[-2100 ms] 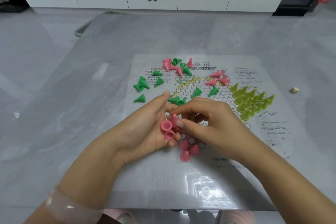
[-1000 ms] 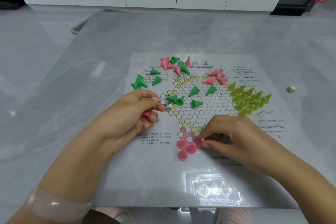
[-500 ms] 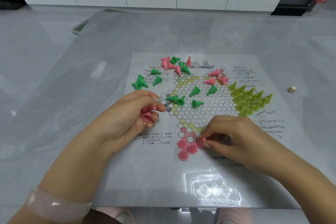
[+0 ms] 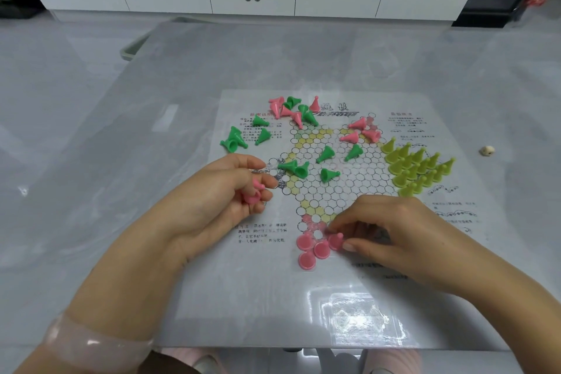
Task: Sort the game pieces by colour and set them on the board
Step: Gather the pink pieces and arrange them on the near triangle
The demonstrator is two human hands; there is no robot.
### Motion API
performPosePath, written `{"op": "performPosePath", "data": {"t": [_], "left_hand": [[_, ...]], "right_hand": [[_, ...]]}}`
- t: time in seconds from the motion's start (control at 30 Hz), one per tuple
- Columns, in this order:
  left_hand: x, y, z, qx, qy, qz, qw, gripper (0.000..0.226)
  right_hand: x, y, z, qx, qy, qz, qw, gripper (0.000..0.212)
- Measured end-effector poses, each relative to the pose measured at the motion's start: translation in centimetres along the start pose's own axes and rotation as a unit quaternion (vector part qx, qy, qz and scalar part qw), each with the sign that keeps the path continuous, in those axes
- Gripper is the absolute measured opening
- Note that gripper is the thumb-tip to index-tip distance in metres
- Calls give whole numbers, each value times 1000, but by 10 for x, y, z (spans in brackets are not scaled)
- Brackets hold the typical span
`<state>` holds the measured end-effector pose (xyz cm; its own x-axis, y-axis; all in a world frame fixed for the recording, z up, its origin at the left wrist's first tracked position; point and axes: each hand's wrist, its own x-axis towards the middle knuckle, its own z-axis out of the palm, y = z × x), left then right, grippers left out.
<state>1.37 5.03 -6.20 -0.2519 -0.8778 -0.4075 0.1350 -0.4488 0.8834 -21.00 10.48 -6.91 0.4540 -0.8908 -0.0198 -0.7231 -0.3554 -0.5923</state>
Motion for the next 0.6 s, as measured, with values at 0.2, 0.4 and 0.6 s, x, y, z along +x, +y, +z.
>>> {"op": "performPosePath", "data": {"t": [0.2, 0.4, 0.6], "left_hand": [[-3, -2, 4, 34, -36, -4, 999, 18], [-6, -3, 7, 50, -85, 13, 995, 13], [-7, -4, 11, 40, -127, 14, 991, 23]], "right_hand": [[6, -5, -8, 19, 113, 10, 993, 17], [21, -27, -4, 62, 157, -33, 985, 16], [35, -39, 5, 62, 199, -58, 976, 17]]}}
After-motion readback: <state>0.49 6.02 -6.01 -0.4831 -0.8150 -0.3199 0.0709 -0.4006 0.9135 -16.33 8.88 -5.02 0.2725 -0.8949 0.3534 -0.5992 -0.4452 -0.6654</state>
